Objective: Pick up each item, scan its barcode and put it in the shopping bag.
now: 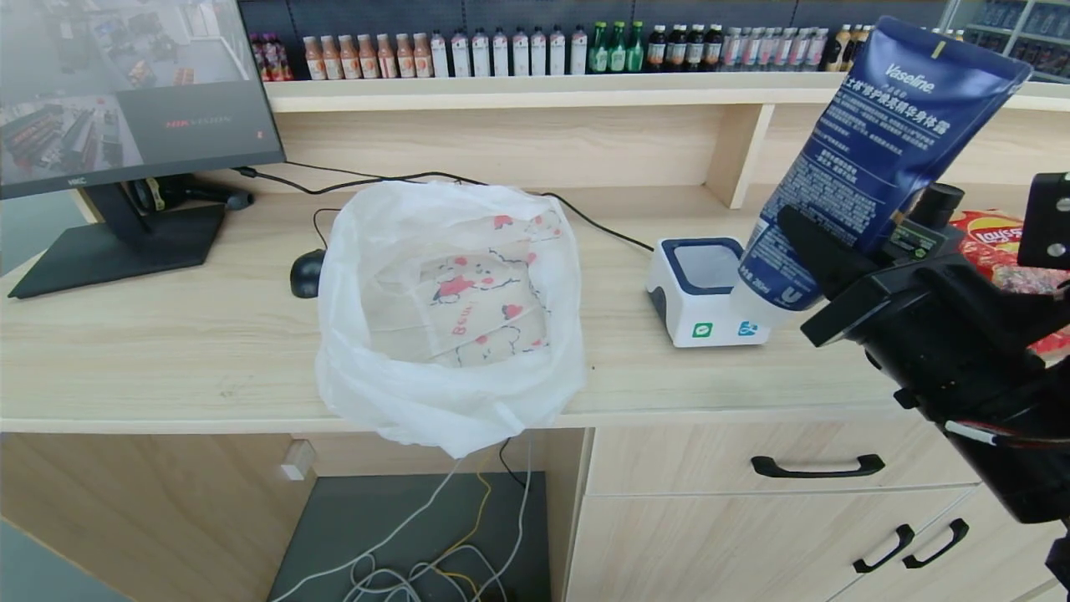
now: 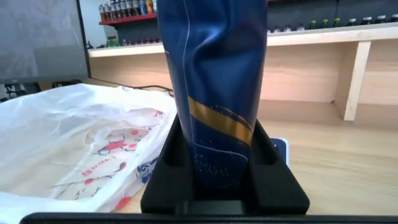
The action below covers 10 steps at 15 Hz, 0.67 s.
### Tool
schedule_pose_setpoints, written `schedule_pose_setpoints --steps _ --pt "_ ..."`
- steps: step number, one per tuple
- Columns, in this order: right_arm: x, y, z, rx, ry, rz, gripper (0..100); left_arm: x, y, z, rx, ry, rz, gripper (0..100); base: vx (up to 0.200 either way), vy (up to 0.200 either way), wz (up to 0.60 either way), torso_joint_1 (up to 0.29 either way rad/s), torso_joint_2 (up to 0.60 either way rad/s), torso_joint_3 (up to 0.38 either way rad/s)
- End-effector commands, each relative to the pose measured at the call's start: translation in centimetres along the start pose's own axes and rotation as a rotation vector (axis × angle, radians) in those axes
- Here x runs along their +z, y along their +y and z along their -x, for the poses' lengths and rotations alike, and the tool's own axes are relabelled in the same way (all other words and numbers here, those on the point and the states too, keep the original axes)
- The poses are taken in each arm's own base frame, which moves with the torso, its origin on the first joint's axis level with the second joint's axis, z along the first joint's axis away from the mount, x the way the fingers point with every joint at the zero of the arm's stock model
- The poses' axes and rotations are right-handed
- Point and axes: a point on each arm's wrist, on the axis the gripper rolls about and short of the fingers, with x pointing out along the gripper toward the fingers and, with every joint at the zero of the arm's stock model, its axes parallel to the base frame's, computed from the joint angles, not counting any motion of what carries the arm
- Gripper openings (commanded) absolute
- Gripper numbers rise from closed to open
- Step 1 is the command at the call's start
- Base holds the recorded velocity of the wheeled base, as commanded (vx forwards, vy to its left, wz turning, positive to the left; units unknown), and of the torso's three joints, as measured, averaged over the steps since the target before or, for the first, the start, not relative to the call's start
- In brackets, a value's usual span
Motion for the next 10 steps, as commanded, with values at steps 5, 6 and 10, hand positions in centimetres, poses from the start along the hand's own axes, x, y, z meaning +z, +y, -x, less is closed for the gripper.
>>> schedule_pose_setpoints --steps 5,6,10 --pt "-0.19 -0.46 0.86 -0.013 0.023 -0.006 0 0.0 0.0 0.0 0.0 0.0 0.002 100 0.0 0.2 0.0 0.004 0.0 0.002" --pt "-0.14 -0.42 0.88 -0.012 0.021 -0.006 0 0.0 0.0 0.0 0.0 0.0 0.002 100 0.0 0.2 0.0 -0.002 0.0 0.002" --pt "-0.04 -0.49 1.19 -0.011 0.023 -0.009 0 0.0 0.0 0.0 0.0 0.0 0.002 100 0.0 0.2 0.0 0.001 0.0 0.002"
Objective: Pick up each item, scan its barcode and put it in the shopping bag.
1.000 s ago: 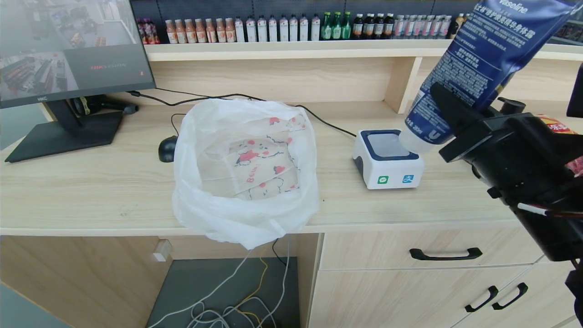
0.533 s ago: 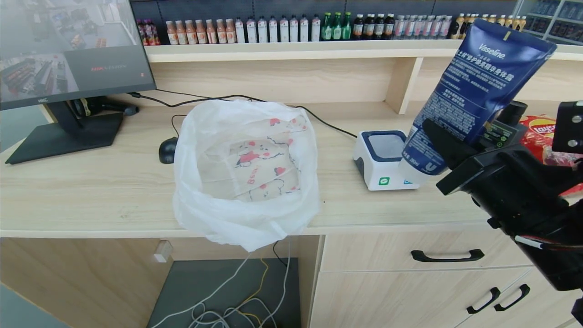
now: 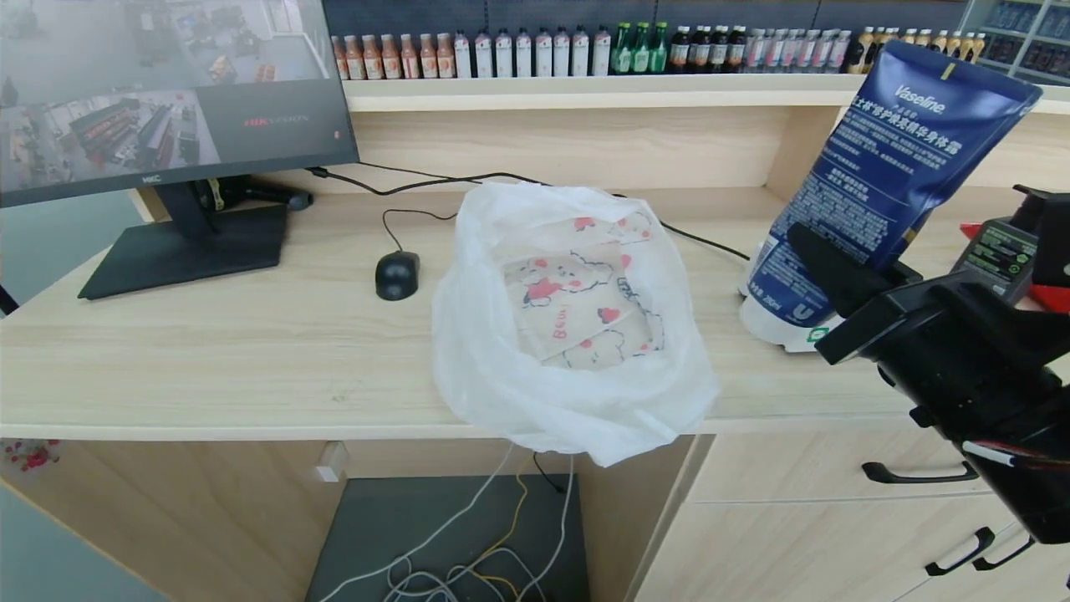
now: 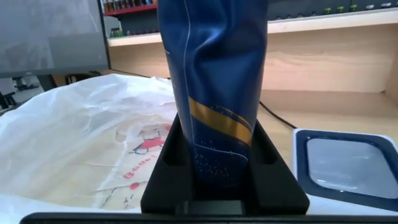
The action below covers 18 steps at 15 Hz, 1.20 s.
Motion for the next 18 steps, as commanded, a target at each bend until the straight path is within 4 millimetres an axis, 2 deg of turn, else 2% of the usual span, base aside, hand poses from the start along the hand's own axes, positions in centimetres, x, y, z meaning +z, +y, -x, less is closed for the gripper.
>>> schedule_pose_setpoints --steps 1,4,9,12,16,18 --pt "0.3 -0.1 0.0 -0.004 -0.011 -0.001 0 0.0 0.0 0.0 0.0 0.0 0.0 100 0.0 0.2 0.0 -0.002 0.0 -0.002" --pt "0.2 -0.3 -0.2 -0.009 -0.012 0.005 0 0.0 0.0 0.0 0.0 0.0 0.0 100 0.0 0.2 0.0 0.002 0.0 0.001" --pt "1.1 -0.5 -2.2 -0.025 -0.081 0.008 0 0.0 0.0 0.0 0.0 0.0 0.0 100 0.0 0.0 0.0 0.0 0.0 0.0" --pt "1.7 -1.4 -3.8 -0.057 -0.13 0.02 0 0.0 0.0 0.0 0.0 0.0 0.001 100 0.0 0.0 0.0 0.0 0.0 0.0" --pt "0.1 -1.0 -5.2 -0.006 -0.102 0.025 0 0.0 0.0 0.0 0.0 0.001 0.0 100 0.0 0.0 0.0 0.0 0.0 0.0" --pt "-1.2 -0.6 -5.6 0.01 -0.065 0.025 0 0.0 0.0 0.0 0.0 0.001 -0.002 100 0.0 0.0 0.0 0.0 0.0 0.0"
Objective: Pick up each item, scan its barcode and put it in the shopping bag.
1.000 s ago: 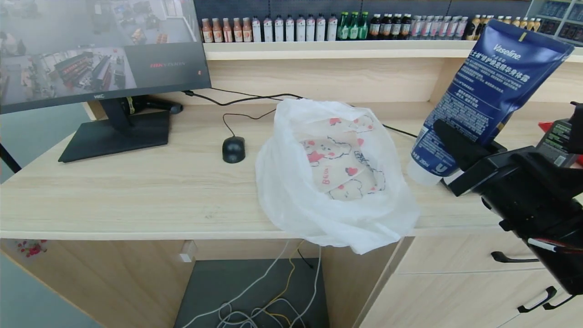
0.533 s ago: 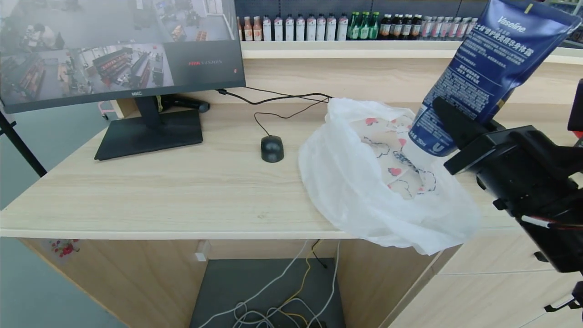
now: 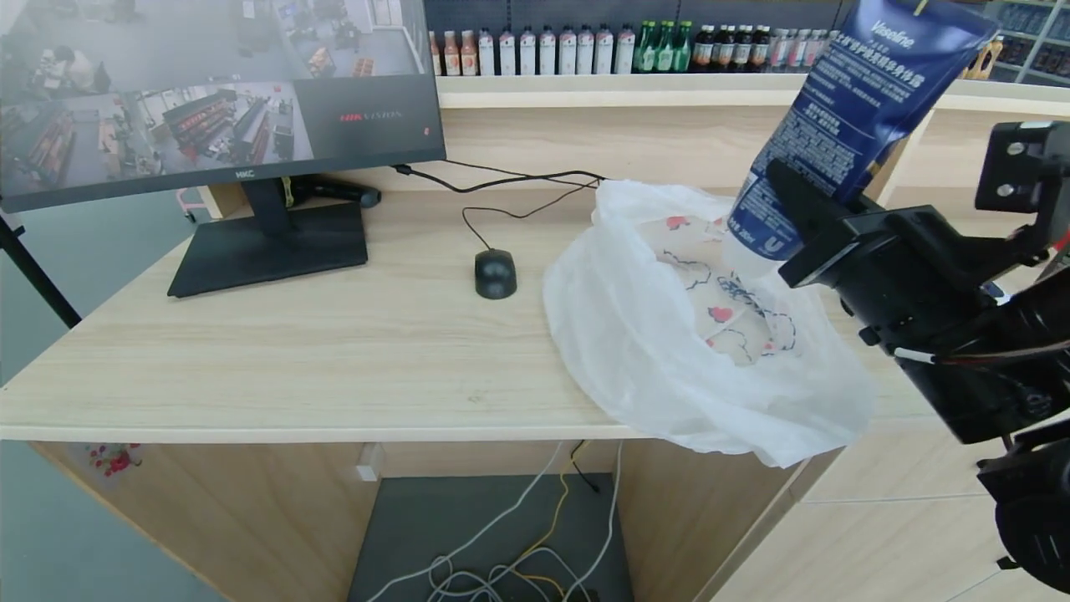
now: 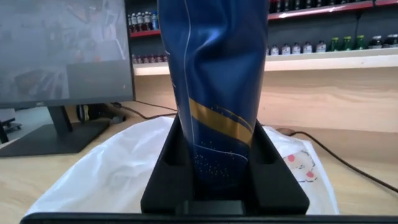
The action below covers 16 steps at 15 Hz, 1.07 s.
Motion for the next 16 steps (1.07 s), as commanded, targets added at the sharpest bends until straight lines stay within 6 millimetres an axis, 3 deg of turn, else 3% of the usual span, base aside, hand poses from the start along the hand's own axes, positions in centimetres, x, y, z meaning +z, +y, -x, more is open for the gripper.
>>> schedule_pose_setpoints --steps 1,5,9,14,16 --pt "-2.0 0.3 -0.6 0.009 0.047 0.002 0 0.0 0.0 0.0 0.0 -0.002 0.0 100 0.0 0.0 0.0 0.0 0.0 0.0" --pt "-5.1 1.2 -1.7 0.037 0.11 -0.005 0 0.0 0.0 0.0 -0.001 -0.002 0.0 100 0.0 0.0 0.0 0.0 0.0 0.0" --pt "-6.4 2.3 -1.9 0.064 0.135 -0.016 0 0.0 0.0 0.0 0.0 0.0 0.001 100 0.0 0.0 0.0 0.0 0.0 0.0" --pt "-4.4 1.9 0.1 0.078 0.139 -0.064 0 0.0 0.0 0.0 0.0 0.0 0.0 100 0.0 0.0 0.0 0.0 0.0 0.0" --pt "-3.7 1.7 -0.2 0.104 0.113 -0.133 0 0.0 0.0 0.0 0.0 0.0 0.0 100 0.0 0.0 0.0 0.0 0.0 0.0"
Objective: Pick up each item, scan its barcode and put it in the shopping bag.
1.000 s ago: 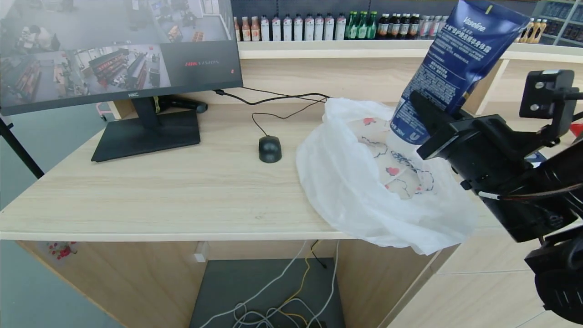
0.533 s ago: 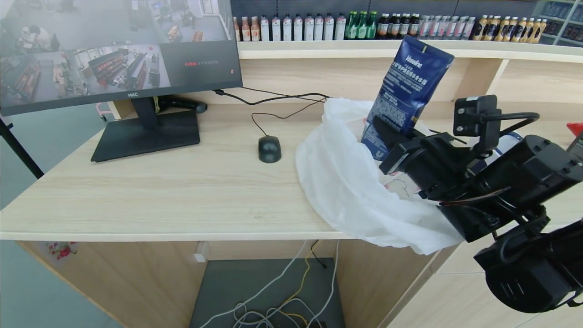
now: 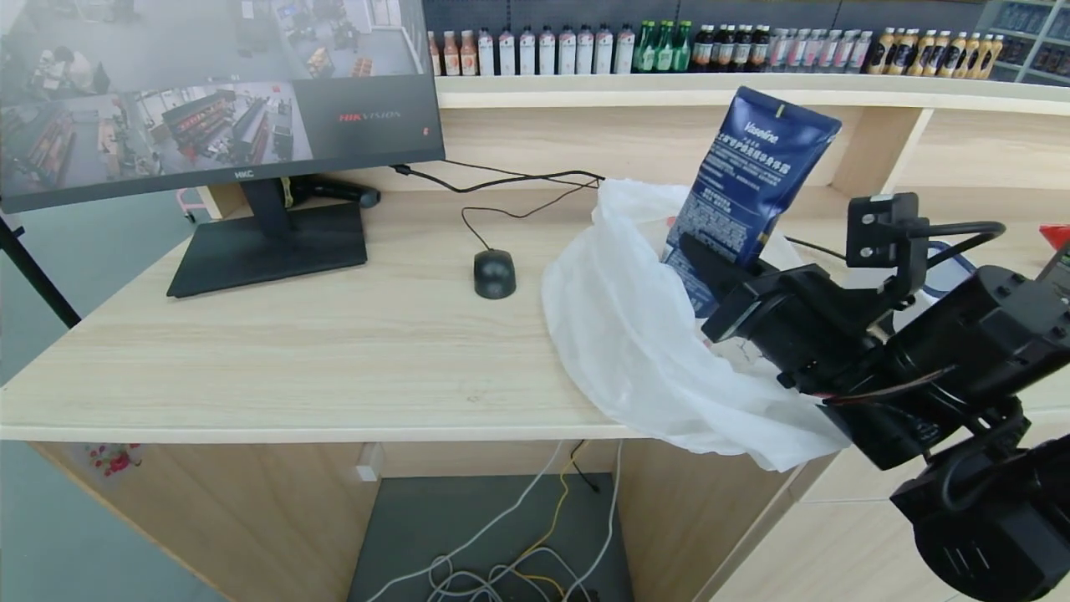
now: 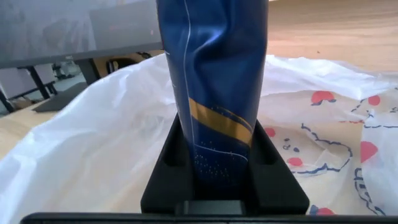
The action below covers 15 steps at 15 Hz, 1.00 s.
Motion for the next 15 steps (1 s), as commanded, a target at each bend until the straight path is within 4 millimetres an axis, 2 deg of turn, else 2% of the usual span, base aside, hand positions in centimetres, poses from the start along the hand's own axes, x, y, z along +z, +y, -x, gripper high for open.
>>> schedule_pose_setpoints --steps 1,3,6,11,15 --pt "2.0 0.1 0.0 0.011 -0.067 -0.051 0 0.0 0.0 0.0 0.0 -0.001 0.0 100 0.0 0.0 0.0 0.0 0.0 0.0" --pt "3.0 0.2 0.0 0.026 -0.1 -0.159 0 0.0 0.0 0.0 0.0 -0.001 -0.003 100 0.0 0.0 0.0 0.0 0.0 0.0" --pt "3.1 0.4 0.0 0.095 -0.085 -0.249 0 0.0 0.0 0.0 -0.001 -0.001 -0.003 100 0.0 0.0 0.0 0.0 0.0 0.0" --pt "1.8 -0.3 -0.4 0.09 -0.043 -0.449 0 0.0 0.0 0.0 -0.001 -0.001 -0.003 100 0.0 0.0 0.0 0.0 0.0 0.0" --pt "1.9 -0.5 -0.2 0.108 0.021 -0.668 0 0.0 0.0 0.0 0.0 -0.001 -0.003 100 0.0 0.0 0.0 0.0 0.0 0.0"
